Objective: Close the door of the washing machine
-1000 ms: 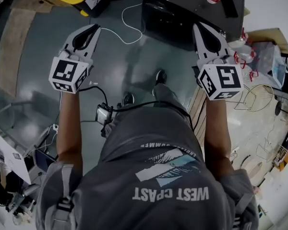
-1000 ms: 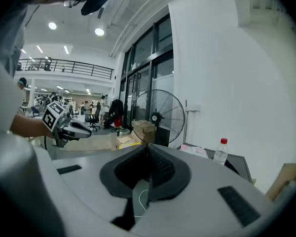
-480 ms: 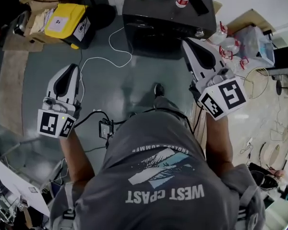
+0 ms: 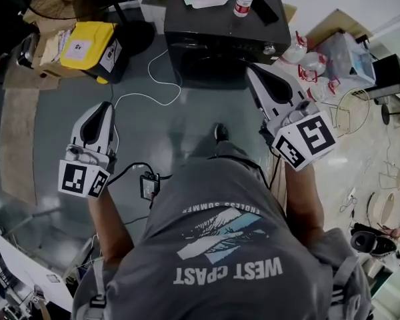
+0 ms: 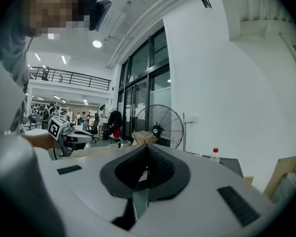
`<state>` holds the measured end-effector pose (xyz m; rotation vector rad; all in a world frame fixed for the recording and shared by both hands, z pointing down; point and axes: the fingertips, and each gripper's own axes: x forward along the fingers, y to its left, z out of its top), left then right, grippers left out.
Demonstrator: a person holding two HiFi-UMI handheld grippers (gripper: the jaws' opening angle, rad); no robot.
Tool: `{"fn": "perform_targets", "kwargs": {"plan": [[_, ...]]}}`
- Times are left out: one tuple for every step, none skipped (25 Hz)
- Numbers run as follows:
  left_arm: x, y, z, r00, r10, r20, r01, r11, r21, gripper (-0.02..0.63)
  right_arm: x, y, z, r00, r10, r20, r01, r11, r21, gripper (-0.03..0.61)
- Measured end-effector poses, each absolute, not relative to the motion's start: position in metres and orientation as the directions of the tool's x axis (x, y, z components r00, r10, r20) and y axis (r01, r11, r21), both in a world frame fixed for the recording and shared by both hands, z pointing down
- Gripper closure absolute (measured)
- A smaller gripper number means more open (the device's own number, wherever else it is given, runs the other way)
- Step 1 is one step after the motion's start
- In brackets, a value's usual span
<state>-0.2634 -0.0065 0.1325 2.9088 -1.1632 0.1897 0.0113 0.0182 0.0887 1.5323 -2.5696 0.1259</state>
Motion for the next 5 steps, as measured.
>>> {"fn": "perform_targets", "kwargs": {"plan": [[-0.2616,-0.0072,0.1345,0.719,-0.685,0.116,-0.686,-0.727,-0.041,0.578,0.0123,0.0170,0.0905,-0.469,-0.866,0.172,-0.879,0.476,0.002,0.551],[-0.2598,-0.0081,0.1365,0.720,-0.683,0.119,-0.684,-0.728,-0.040,0.578,0.0134,0.0158,0.0923,-0.469,-0.865,0.175,-0.879,0.477,0.001,0.551],[-0.2580,-0.0091,0.1386,0.721,-0.682,0.122,-0.683,-0.729,-0.038,0.578,0.0145,0.0144,0.0941,-0.470,-0.865,0.178,-0.879,0.478,0.000,0.551],[-0.2564,-0.0101,0.1406,0.722,-0.681,0.124,-0.682,-0.730,-0.036,0.578,0.0155,0.0130,0.0957,-0.470,-0.864,0.180,-0.878,0.478,-0.001,0.551],[-0.2548,-0.0112,0.1427,0.723,-0.679,0.126,-0.681,-0.731,-0.034,0.578,0.0165,0.0115,0.0972,-0.471,-0.863,0.182,-0.878,0.479,-0.001,0.551]]}}
